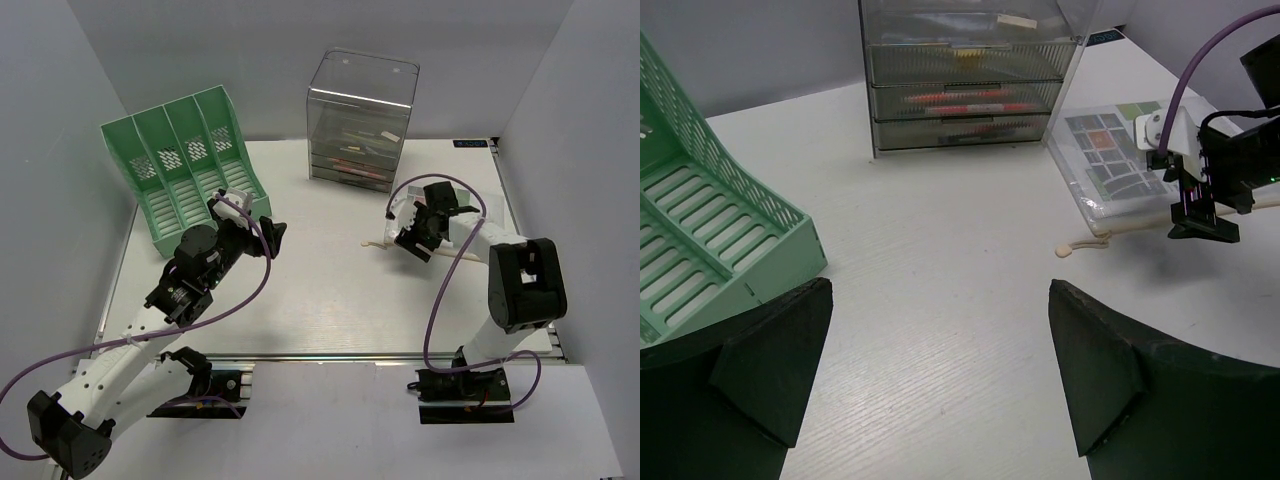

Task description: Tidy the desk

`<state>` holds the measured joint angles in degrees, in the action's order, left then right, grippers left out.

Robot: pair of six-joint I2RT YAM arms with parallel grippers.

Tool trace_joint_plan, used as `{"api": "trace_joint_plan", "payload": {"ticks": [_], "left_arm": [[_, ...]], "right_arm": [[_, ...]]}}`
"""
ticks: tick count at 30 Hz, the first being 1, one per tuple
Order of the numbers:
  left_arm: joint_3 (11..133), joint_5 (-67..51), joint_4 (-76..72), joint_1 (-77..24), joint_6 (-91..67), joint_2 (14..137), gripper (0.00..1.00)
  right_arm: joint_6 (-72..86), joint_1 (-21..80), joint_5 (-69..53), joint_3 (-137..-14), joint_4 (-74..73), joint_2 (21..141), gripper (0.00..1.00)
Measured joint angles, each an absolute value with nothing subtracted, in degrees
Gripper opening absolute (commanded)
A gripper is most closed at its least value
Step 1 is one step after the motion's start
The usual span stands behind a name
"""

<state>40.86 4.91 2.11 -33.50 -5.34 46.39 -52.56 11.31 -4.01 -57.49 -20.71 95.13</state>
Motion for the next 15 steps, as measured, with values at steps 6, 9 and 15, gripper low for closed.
{"api": "trace_joint_plan", "payload": {"ticks": [6, 9, 15], "left_arm": [[40.86, 4.51, 2.11, -33.47, -5.34, 46.39, 0.98], [40.86, 4.43, 2.11, -33.47, -5.34, 46.39, 0.98], [40.86, 4.43, 2.11, -33.47, -5.34, 46.41, 0.98]], "right_arm": [[-52.80, 11.33, -2.26, -57.49, -17.61, 96.75, 0.79], [-52.95, 11.33, -1.39, -56.95, -15.44, 97.36, 0.76], [-53.76, 11.35, 0.32, -55.02, -11.31, 97.43, 0.70]]}}
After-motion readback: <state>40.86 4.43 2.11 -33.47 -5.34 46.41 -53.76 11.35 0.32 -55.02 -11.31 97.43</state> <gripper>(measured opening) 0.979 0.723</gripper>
